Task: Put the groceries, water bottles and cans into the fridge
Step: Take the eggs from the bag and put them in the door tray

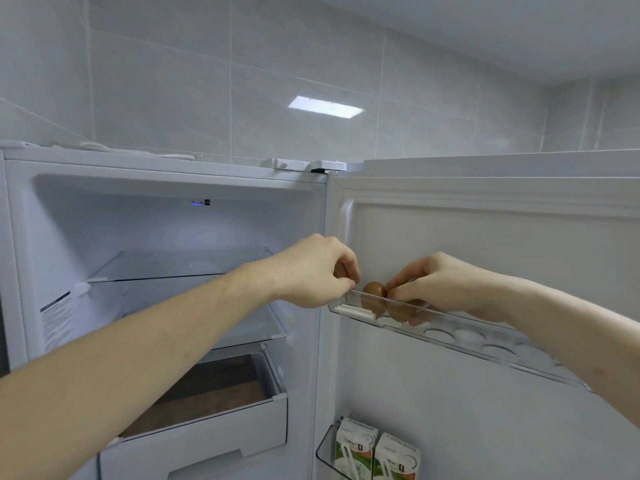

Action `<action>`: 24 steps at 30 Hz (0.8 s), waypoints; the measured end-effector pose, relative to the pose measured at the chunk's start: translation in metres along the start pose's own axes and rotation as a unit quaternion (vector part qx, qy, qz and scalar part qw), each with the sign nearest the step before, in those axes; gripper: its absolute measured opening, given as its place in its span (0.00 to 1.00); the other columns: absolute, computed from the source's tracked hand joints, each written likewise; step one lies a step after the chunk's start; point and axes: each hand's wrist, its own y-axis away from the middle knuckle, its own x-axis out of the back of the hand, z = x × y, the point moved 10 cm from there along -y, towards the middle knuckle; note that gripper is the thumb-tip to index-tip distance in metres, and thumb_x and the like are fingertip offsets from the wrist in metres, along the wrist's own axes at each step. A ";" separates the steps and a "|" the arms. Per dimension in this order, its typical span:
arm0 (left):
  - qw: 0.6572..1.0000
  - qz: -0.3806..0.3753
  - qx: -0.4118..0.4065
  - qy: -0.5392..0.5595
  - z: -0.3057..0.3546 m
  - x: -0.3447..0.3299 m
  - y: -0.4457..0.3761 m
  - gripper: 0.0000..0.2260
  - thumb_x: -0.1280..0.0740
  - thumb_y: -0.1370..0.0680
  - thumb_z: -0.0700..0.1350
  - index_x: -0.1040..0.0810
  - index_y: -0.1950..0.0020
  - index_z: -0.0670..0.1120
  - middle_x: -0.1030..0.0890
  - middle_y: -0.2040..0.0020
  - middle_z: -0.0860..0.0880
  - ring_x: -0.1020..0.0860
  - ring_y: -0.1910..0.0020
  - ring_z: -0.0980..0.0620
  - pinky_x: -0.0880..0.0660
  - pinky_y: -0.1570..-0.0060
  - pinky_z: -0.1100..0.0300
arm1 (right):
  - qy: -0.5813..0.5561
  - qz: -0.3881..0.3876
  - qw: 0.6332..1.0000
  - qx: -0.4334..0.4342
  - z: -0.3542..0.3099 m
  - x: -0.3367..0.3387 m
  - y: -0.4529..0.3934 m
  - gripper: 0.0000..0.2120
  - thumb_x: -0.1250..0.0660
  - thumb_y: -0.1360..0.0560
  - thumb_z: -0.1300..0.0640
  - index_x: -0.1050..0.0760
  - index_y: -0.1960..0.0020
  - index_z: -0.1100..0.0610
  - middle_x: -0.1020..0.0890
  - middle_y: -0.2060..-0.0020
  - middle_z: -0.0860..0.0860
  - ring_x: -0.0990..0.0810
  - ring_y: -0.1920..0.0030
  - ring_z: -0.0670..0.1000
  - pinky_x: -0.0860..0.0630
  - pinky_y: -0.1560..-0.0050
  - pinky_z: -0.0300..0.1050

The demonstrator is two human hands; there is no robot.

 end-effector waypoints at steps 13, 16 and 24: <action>1.000 -0.007 0.002 -0.018 0.000 0.000 0.009 0.09 0.34 0.20 0.45 0.15 0.47 0.54 0.15 0.53 0.57 0.18 0.51 0.60 0.20 0.45 0.57 | 0.012 0.056 0.998 -0.015 0.004 0.009 -0.001 0.09 0.22 0.29 0.53 0.15 0.51 0.56 0.12 0.60 0.52 0.14 0.62 0.49 0.22 0.61 0.37; 1.000 -0.002 0.003 -0.010 -0.002 -0.001 0.012 0.10 0.36 0.20 0.44 0.15 0.46 0.54 0.15 0.51 0.58 0.18 0.50 0.59 0.20 0.44 0.56 | 0.010 0.067 0.998 -0.013 0.006 0.010 -0.002 0.08 0.23 0.28 0.52 0.14 0.52 0.55 0.11 0.58 0.53 0.13 0.60 0.51 0.18 0.57 0.42; 0.994 0.103 0.001 0.033 -0.013 0.028 0.056 0.12 0.37 0.19 0.42 0.18 0.42 0.56 0.19 0.42 0.62 0.24 0.41 0.63 0.26 0.35 0.56 | 0.139 0.263 0.934 0.197 -0.050 0.028 0.047 0.03 0.27 0.25 0.47 0.17 0.52 0.41 0.17 0.53 0.38 0.19 0.51 0.38 0.22 0.52 0.36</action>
